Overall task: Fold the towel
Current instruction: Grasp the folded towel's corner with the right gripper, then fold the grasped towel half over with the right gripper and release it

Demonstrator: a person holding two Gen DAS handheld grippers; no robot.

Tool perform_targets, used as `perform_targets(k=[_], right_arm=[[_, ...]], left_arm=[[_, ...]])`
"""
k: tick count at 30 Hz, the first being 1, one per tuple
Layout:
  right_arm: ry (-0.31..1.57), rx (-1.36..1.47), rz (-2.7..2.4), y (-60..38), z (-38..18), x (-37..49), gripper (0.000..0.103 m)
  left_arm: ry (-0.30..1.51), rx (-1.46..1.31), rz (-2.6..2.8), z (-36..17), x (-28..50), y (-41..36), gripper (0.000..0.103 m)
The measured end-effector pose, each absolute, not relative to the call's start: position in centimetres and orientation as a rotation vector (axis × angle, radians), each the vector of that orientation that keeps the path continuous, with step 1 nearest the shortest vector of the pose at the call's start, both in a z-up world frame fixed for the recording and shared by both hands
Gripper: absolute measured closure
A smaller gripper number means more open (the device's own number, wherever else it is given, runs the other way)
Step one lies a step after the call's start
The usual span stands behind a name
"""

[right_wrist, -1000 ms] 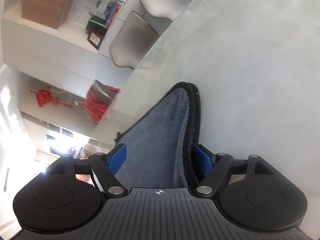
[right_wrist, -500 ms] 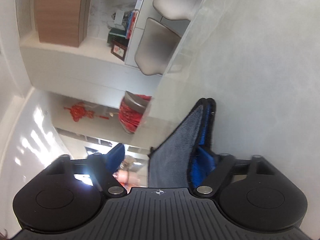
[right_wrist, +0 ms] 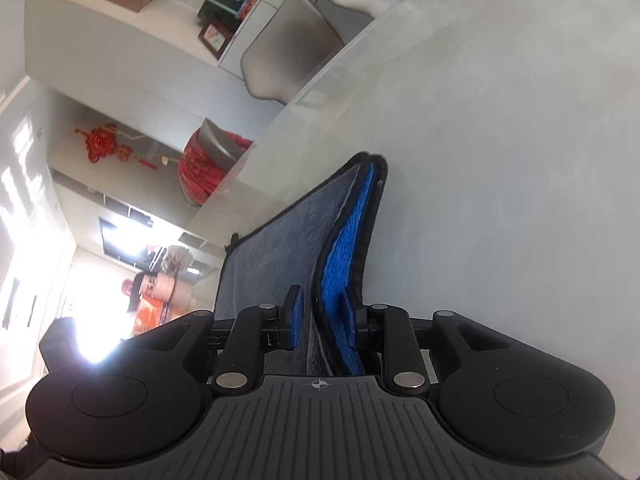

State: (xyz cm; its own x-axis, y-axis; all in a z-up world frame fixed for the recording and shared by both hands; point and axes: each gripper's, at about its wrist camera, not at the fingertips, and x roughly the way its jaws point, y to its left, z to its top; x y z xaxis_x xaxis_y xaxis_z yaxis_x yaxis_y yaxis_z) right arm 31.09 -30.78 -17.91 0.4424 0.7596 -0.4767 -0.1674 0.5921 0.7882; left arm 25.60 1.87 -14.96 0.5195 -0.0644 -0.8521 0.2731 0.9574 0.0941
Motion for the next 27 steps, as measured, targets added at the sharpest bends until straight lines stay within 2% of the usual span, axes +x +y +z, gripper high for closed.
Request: perform_targets(k=[3, 4, 5, 16, 27], right_arm=[[0.938, 0.689, 0.632, -30.2, -17.5, 30.6, 0.083], [0.937, 0.673, 0.618, -30.1, -17.4, 30.6, 0.086], [0.941, 0.664, 0.604, -30.0, -17.4, 30.6, 0.094], [0.893, 0.700, 0.627, -28.2, -13.9, 30.5, 0.095], [0.942, 0.492, 0.756, -17.7, -10.4, 32.0, 0.095]], left_arm=[[1.006, 0.228, -0.206, -15.0, 25.6, 1.9, 0.022], [1.006, 0.228, -0.207, -15.0, 25.6, 1.9, 0.022], [1.006, 0.226, -0.208, -15.0, 25.6, 2.0, 0.022], [0.995, 0.272, -0.206, -14.5, 25.5, 3.2, 0.022], [0.971, 0.263, -0.212, -13.8, 24.9, 6.4, 0.022]])
